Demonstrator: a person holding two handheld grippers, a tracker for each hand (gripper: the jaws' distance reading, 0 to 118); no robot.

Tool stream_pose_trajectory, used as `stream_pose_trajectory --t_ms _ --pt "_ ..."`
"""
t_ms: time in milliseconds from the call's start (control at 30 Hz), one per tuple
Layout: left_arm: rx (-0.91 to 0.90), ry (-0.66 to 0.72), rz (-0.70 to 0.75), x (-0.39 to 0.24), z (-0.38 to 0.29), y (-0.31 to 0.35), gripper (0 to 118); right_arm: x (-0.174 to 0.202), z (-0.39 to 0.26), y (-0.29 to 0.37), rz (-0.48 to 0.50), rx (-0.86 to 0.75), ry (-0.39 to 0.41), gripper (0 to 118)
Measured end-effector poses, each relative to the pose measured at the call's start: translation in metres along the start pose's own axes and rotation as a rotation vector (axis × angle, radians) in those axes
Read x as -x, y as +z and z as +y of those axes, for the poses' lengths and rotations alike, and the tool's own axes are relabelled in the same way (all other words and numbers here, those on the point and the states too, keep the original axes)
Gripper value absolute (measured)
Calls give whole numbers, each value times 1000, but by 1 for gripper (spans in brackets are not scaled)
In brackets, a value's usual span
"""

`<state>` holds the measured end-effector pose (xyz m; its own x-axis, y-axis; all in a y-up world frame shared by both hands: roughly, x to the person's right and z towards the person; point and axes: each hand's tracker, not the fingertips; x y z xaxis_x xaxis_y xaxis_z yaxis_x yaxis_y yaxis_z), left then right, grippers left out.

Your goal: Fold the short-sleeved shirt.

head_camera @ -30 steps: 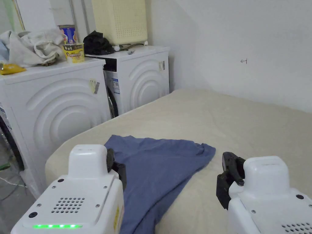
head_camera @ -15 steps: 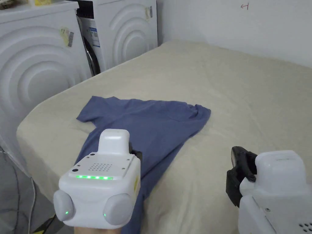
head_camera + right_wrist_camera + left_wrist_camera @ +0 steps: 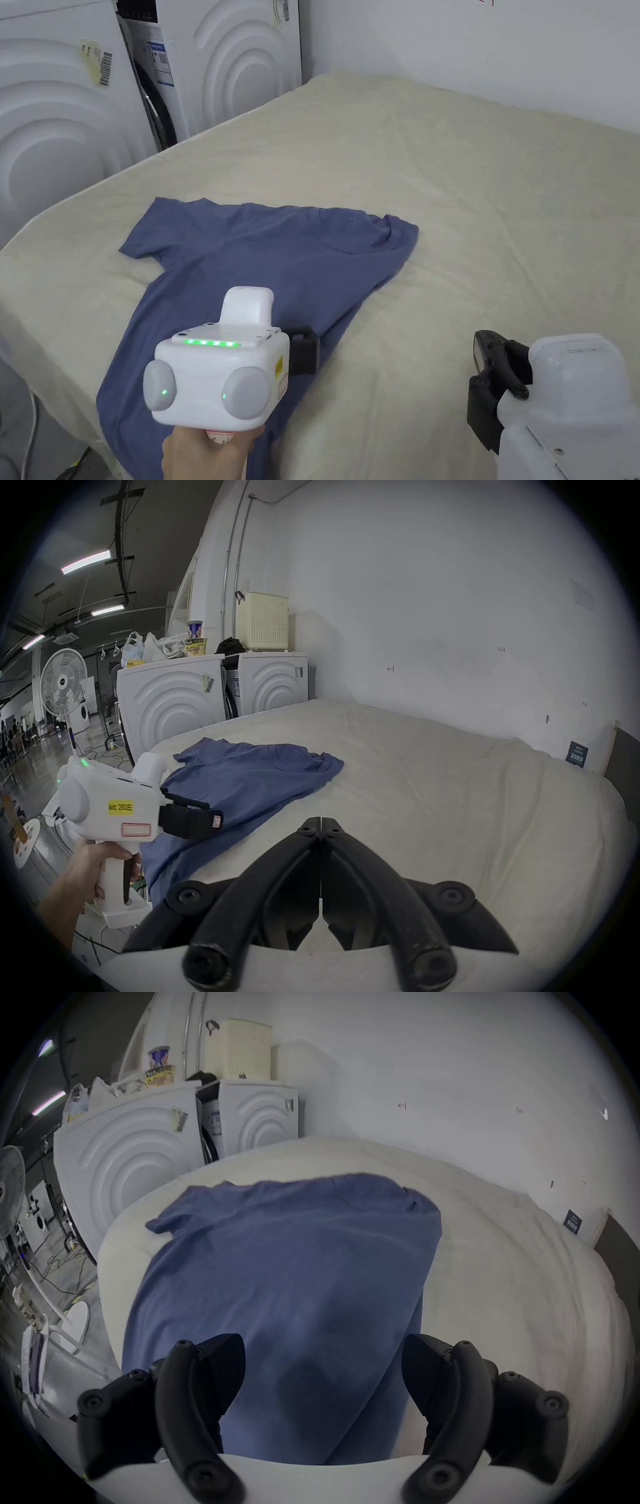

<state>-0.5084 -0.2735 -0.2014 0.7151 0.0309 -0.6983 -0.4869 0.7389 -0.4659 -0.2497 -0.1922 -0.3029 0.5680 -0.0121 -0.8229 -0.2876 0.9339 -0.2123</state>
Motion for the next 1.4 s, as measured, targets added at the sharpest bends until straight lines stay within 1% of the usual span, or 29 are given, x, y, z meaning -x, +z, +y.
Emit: stream_pose_trajectory --t_ms 33,133,167,200,233,267,300,333,367,400,433,467,500,600,667,700,800,833,933,967,1033,1100,1133,1200,1267,1333,1400 --pt "56 -34 15 2 7 -14 95 -1 0 0 2 3 -10 0" --pt "121 -101 53 -5 1 -37 95 -4 -1 0 5 10 -28 0" --pt "101 -62 37 -9 6 -36 95 -4 -1 0 8 13 -29 0" --pt "59 10 22 -9 5 -30 95 -5 -2 -1 6 18 -30 0" --pt "62 42 17 -10 4 -26 95 -5 -2 -2 2 23 -33 0" --pt "64 58 20 -12 2 -24 93 -6 -3 -2 1 27 -35 0" --pt "75 43 21 -2 7 -32 88 -6 -3 -3 1 32 -39 0" --pt "79 35 31 -3 8 -28 79 -8 -3 -4 3 38 -47 0" --pt "74 35 36 -4 10 -24 65 -8 -3 -4 4 39 -55 0" --pt "49 33 41 -6 12 -24 28 -9 -3 -5 6 40 -62 0" --pt "32 30 51 -7 14 -24 6 -13 -11 -6 8 43 -69 0" --pt "54 12 82 -7 15 -22 6 -13 -11 -6 9 45 -73 0" --pt "81 20 49 -5 12 -28 6 -13 -12 -5 8 47 -75 0" --pt "79 85 24 -2 12 -30 6 -14 -13 -2 4 51 -62 0" --pt "74 88 17 -1 7 -31 6 -16 -13 0 -9 54 -63 0" --pt "53 80 28 10 17 -24 6 -19 -12 2 -5 54 -72 0" --pt "75 73 33 14 20 -4 6 -26 -8 11 -3 45 -103 0" --pt "35 65 37 2 25 -6 6 -29 -6 15 -9 41 -105 0" --pt "-4 51 43 9 35 17 6 -37 -1 32 -48 15 -88 0" --pt "-35 72 62 7 37 30 6 -40 1 38 -66 2 -87 0" --pt "-99 94 27 11 48 64 6 -48 4 53 -83 -20 -110 0" --pt "-164 81 18 4 60 92 6 -58 7 69 -98 -42 -153 0" --pt "-214 67 25 0 66 109 6 -63 8 77 -106 -53 -172 0" --pt "-270 14 0 -8 80 133 6 -72 12 94 -132 -81 -234 0" --pt "-340 -51 -18 -28 97 158 6 -82 16 113 -149 -116 -241 0" --pt "-397 -79 -61 -46 113 178 6 -90 20 134 -200 -151 -221 0" --pt "-424 -112 -78 -63 127 195 6 -100 22 154 -243 -186 -218 0"
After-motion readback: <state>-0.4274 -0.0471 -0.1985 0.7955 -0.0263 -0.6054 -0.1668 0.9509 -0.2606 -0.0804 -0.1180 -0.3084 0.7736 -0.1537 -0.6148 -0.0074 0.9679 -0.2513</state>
